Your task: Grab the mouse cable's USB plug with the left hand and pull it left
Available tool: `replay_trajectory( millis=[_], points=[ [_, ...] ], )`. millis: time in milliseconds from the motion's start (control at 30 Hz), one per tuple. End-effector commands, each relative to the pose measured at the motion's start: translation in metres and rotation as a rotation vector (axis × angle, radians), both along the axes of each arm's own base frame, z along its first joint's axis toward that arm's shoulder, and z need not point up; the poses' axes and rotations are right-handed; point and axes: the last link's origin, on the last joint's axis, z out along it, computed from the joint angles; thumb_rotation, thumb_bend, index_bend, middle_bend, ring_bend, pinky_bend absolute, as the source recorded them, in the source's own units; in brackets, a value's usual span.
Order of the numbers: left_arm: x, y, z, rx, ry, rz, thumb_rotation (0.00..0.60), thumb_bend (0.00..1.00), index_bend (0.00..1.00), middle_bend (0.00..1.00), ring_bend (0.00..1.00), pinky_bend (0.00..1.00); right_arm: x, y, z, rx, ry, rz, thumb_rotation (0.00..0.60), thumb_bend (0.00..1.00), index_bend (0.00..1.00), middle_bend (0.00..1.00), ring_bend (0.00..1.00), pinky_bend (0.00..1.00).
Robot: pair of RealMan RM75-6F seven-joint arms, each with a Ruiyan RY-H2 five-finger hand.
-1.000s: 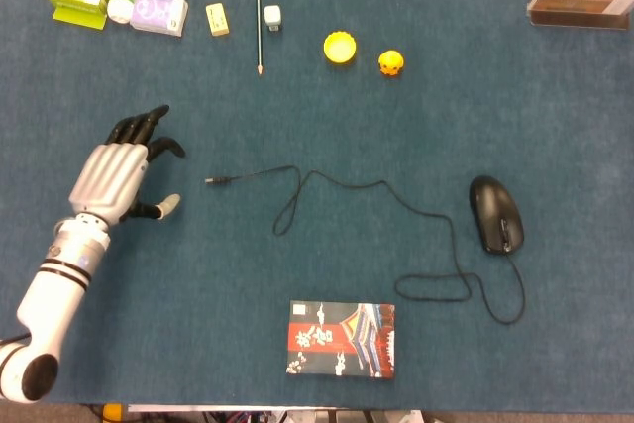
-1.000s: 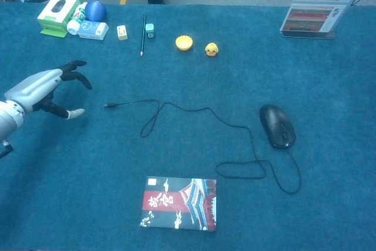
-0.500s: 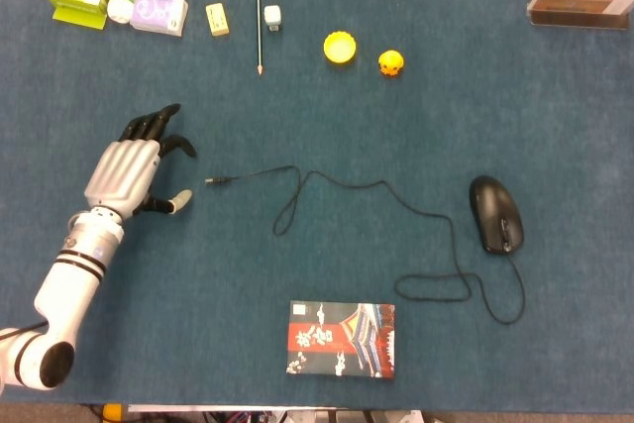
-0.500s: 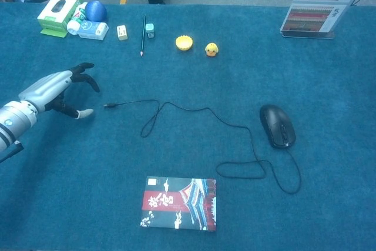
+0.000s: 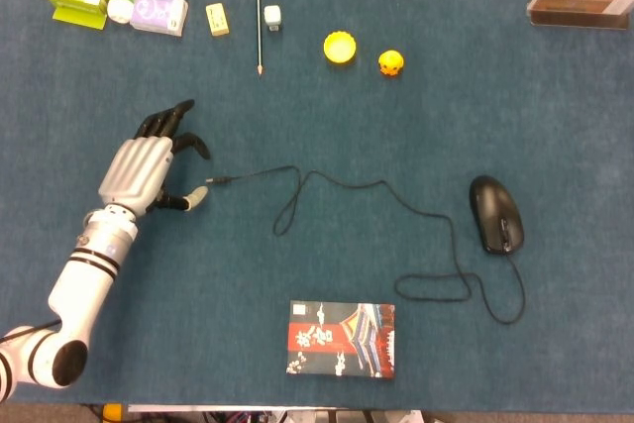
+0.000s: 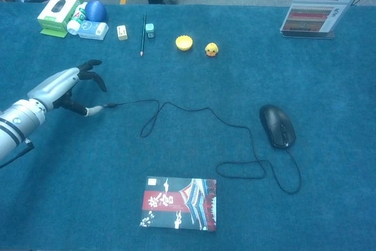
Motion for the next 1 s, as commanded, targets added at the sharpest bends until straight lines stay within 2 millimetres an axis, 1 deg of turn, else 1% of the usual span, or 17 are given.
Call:
replay_trajectory(
  millis=[33, 133, 300, 633, 1000],
  points=[
    [0.0009, -0.0009, -0.0028, -0.002, -0.007, 0.006, 0.6, 0.25, 0.4, 0.0, 0.0, 0.01, -0.0006, 0.0007, 0.0002, -0.001, -0.001, -0.001, 0.6, 0.0, 0.31, 0.16, 0.21, 0.29],
    [0.0015, -0.0015, -0.0059, -0.002, -0.012, 0.01, 0.6, 0.25, 0.41, 0.0, 0.0, 0.01, -0.0011, 0.0017, 0.0002, 0.0, 0.0, -0.001, 0.6, 0.0, 0.31, 0.16, 0.21, 0.29],
    [0.0024, 0.0028, -0.0057, 0.028, -0.034, 0.021, 0.6, 0.25, 0.42, 0.0, 0.0, 0.01, -0.0024, 0.0028, -0.0001, 0.002, 0.001, -0.005, 0.6, 0.0, 0.31, 0.16, 0.21, 0.29],
    [-0.0025, 0.0029, -0.0068, 0.032, -0.033, 0.036, 0.6, 0.25, 0.43, 0.0, 0.0, 0.01, -0.0051, 0.0029, -0.0014, 0.004, -0.001, -0.013, 0.6, 0.0, 0.31, 0.16, 0.21, 0.29],
    [0.0069, -0.0013, -0.0102, 0.026, -0.051, 0.027, 0.6, 0.25, 0.43, 0.0, 0.0, 0.01, -0.0065, 0.0051, -0.0009, 0.001, -0.004, -0.017, 0.6, 0.0, 0.31, 0.16, 0.21, 0.29]
  ],
)
